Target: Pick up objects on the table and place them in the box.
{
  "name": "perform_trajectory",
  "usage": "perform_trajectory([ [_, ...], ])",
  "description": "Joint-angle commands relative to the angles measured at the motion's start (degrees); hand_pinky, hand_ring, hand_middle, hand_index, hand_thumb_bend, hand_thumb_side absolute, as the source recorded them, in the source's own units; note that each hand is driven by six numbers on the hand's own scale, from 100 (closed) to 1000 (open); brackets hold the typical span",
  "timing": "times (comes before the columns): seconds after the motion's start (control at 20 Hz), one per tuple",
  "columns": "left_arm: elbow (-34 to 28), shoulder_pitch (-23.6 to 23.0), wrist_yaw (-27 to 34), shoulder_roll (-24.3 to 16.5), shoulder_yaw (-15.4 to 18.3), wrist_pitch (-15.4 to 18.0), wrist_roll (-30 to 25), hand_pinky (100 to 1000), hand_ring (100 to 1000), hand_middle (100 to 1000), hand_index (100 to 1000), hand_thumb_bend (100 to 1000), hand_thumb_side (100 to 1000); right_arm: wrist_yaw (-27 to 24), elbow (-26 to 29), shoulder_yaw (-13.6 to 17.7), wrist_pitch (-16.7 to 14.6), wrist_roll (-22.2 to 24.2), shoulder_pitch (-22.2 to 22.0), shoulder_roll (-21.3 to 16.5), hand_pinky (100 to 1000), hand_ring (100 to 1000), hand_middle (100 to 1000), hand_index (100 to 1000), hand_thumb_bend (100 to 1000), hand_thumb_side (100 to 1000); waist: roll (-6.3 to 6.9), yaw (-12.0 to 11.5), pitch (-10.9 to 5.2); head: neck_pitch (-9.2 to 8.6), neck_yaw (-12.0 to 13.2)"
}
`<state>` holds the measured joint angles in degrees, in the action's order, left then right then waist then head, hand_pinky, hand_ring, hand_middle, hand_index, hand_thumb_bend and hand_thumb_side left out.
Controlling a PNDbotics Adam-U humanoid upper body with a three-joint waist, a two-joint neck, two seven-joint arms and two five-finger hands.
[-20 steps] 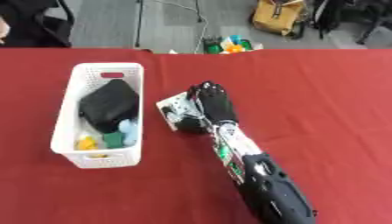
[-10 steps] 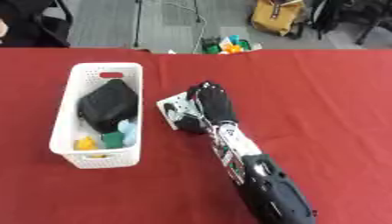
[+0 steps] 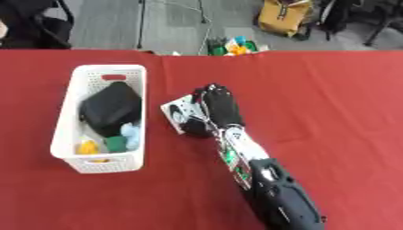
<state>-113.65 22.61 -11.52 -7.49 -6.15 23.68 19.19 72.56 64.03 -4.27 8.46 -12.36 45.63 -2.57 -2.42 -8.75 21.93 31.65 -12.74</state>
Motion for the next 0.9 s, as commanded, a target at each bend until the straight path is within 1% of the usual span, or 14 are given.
perform_trajectory([
  [0.05,-0.9,0.8,0.2,-0.3,-0.1,0.1,-0.1,503,953,961,782,131,1000,-0.3,1.3,-0.1,0.2,-0.2,0.6,-0.2,782,760,310,588,359,729,0.27,0.0,-1.5,-0.18,0.0],
  [0.1,-0.9,0.8,0.2,-0.3,-0.1,0.1,-0.1,503,953,962,783,131,1000,-0.3,1.3,-0.2,0.1,-0.2,0.6,-0.2,782,760,312,590,374,719,0.28,0.0,-1.46,-0.1,0.0],
  [0.15,-0.9,0.9,0.2,-0.3,-0.1,0.1,-0.1,503,954,962,784,131,1000,-0.2,1.3,-0.2,0.1,-0.1,0.6,-0.2,781,757,313,591,445,711,0.29,0.0,-1.42,-0.05,0.0],
  [0.25,-0.9,0.9,0.2,-0.3,-0.1,0.1,-0.1,502,954,962,784,131,1000,0.0,1.2,-0.3,0.0,0.2,0.6,-0.1,781,757,313,591,455,704,0.29,0.0,-1.35,0.0,0.0],
  [0.35,-0.9,0.9,0.2,-0.2,-0.1,0.1,-0.1,501,954,962,785,131,1000,0.3,0.9,-0.3,0.0,0.5,0.5,0.0,781,758,313,590,479,675,0.3,0.0,-1.24,-0.06,0.0],
  [0.5,-0.9,1.0,0.2,-0.3,-0.1,0.1,-0.1,501,955,963,785,131,1000,0.6,0.8,-0.3,0.0,0.8,0.4,0.1,781,759,316,594,491,664,0.3,0.0,-1.18,0.04,0.0],
  [0.55,-0.9,1.0,0.2,-0.3,-0.1,0.1,-0.1,501,955,963,786,131,1000,0.7,0.9,-0.3,0.0,0.9,0.4,0.1,781,759,315,594,501,643,0.29,0.0,-1.17,0.06,0.0],
  [0.8,-0.9,1.0,0.3,-0.2,-0.2,0.1,-0.1,501,955,963,786,131,1000,0.8,0.9,-0.3,-0.1,1.7,0.3,0.3,781,759,314,594,499,625,0.25,0.0,-1.25,0.06,0.0],
  [0.85,-0.9,1.0,0.3,-0.2,-0.2,0.1,-0.1,501,955,963,786,131,1000,0.8,0.9,-0.3,-0.1,1.8,0.3,0.3,777,755,310,590,487,608,0.25,0.0,-1.25,0.07,0.0],
  [0.9,-0.9,1.0,0.3,-0.2,-0.2,0.1,-0.1,501,955,963,786,131,1000,0.8,0.9,-0.3,0.0,1.9,0.2,0.4,777,755,311,590,485,621,0.27,0.1,-1.24,0.12,0.1],
])
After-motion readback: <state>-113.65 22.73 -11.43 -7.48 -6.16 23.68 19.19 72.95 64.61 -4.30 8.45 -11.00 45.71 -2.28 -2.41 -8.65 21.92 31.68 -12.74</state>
